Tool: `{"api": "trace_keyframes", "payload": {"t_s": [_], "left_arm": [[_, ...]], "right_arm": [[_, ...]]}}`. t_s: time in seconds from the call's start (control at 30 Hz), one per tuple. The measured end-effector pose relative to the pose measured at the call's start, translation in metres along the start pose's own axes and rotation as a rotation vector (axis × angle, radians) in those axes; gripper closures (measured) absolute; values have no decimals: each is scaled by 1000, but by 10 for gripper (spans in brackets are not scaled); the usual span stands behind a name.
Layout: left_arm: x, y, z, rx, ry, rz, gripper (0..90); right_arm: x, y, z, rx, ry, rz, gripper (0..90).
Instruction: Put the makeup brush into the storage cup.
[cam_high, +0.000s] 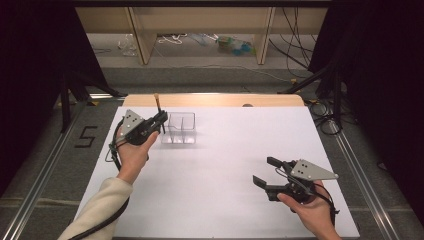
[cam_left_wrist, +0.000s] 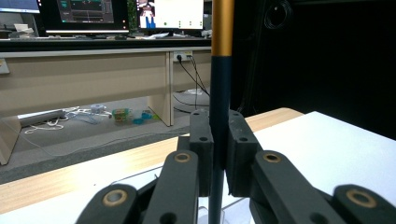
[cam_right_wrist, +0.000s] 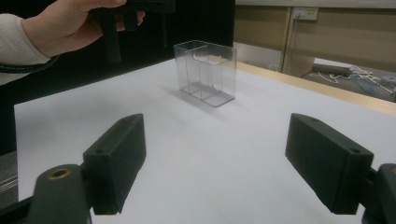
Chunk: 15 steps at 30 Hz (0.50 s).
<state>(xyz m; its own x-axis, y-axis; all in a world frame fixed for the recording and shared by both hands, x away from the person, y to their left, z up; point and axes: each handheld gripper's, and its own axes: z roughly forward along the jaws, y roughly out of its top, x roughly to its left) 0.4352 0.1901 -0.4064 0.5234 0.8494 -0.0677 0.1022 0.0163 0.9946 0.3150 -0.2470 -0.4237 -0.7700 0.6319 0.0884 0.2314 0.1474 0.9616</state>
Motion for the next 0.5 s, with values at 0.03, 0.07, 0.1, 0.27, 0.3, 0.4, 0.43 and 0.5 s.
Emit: {"api": "trace_keyframes", "payload": {"t_s": [0.03, 0.07, 0.1, 0.27, 0.3, 0.4, 0.43, 0.5], "left_arm": [[0, 0, 0, 0, 0, 0, 832], [1, 0, 1, -1, 0, 1, 832], [1, 1, 1, 0, 1, 3, 832], [2, 1, 2, 1, 4, 1, 832], [2, 1, 2, 1, 3, -2, 832], [3, 1, 3, 2, 4, 2, 832], [3, 1, 3, 3, 4, 3, 832], [3, 1, 3, 2, 4, 2, 832]], "right_arm": [[0, 0, 1, -7, 2, 0, 213], [0, 0, 0, -3, 1, 0, 213], [0, 0, 1, -6, 2, 0, 213], [0, 0, 1, -6, 2, 0, 213], [0, 0, 1, -6, 2, -1, 213], [0, 0, 1, -5, 2, 0, 213], [0, 0, 1, -6, 2, -1, 213], [0, 0, 1, -5, 2, -1, 213]]}}
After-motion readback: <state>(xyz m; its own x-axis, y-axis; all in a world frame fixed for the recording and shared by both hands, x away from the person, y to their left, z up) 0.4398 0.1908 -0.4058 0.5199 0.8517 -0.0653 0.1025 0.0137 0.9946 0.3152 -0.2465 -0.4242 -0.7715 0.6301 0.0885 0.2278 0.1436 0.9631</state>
